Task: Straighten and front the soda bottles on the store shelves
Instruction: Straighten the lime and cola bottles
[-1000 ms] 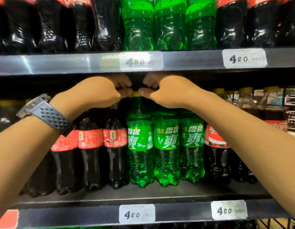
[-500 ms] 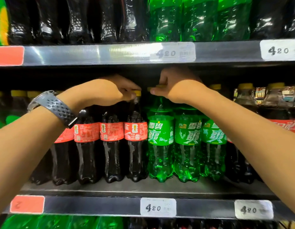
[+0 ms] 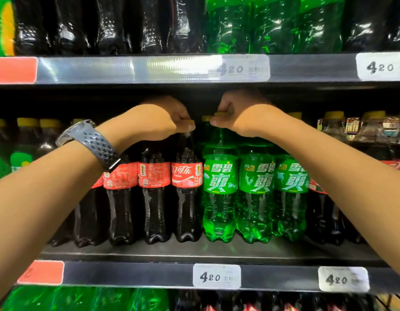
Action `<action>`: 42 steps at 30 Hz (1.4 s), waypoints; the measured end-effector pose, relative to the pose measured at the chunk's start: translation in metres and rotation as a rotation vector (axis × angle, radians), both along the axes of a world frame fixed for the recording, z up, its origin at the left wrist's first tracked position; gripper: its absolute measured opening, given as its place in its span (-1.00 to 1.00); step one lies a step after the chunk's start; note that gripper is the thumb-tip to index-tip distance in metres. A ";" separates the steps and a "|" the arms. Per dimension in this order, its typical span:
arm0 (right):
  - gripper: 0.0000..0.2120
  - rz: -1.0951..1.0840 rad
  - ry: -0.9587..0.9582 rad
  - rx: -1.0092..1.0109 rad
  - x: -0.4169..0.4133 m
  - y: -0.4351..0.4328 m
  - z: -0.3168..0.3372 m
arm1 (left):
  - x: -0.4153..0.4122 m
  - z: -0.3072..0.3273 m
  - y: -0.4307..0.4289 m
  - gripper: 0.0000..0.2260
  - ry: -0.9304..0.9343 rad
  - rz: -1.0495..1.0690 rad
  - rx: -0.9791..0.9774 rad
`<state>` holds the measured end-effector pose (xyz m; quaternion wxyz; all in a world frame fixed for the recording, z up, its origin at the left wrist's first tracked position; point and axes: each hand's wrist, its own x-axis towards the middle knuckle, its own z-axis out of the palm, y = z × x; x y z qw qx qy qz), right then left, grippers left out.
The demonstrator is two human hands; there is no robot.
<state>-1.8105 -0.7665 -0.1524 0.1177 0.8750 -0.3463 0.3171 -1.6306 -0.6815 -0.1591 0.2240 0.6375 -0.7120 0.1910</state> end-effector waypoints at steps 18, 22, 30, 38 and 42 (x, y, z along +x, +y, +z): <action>-0.68 -0.088 0.134 -0.032 0.059 0.037 -0.004 | 0.057 0.001 0.042 -0.72 0.082 0.018 0.089; -0.72 -0.059 0.119 0.010 0.057 0.037 -0.003 | 0.057 -0.001 0.036 -0.78 0.043 -0.025 0.043; -0.76 -0.037 0.056 0.027 0.055 0.034 -0.010 | 0.057 -0.005 0.031 -0.83 0.013 -0.045 -0.045; -0.58 0.157 -0.136 0.014 0.059 0.045 -0.023 | 0.056 -0.008 0.027 -0.80 0.030 -0.037 -0.126; -0.65 0.204 -0.014 -0.017 0.074 0.057 -0.025 | 0.054 -0.005 0.025 -0.70 -0.001 0.055 -0.126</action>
